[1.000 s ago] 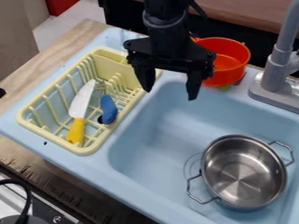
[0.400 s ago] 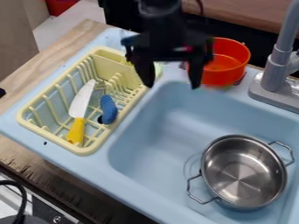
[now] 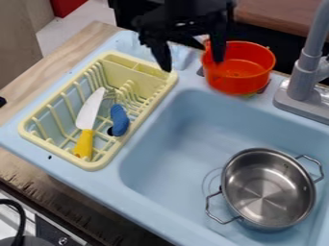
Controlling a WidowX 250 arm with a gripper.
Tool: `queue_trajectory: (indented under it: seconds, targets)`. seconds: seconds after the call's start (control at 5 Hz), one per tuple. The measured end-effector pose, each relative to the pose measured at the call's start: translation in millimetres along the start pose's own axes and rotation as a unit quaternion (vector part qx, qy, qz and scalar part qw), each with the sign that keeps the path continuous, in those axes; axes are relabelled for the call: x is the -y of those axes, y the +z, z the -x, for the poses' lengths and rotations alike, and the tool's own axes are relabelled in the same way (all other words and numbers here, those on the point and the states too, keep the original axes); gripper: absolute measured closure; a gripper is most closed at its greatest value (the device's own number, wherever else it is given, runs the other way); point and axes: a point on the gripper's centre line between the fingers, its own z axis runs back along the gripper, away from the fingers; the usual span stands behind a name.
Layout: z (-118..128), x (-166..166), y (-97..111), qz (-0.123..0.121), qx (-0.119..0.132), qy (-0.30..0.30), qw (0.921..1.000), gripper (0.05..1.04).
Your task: Take the red pot in the sink
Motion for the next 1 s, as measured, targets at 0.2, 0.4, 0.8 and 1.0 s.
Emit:
queue_trajectory:
  seconds: [0.2, 0.4, 0.8, 1.0]
  targets:
    - [-6.6, 4.9, -12.0, -0.019, 0.015, 0.044, 0.9987, 0.085]
    - [-4.7, 6.9, -26.8, -0.046, 0.021, 0.091, 0.9946, 0.085]
    - [8.0, 10.4, -41.6, -0.066, -0.001, 0.096, 0.9932, 0.406]
    - [10.4, 8.7, -46.9, -0.075, -0.01, 0.093, 0.9927, 0.699]
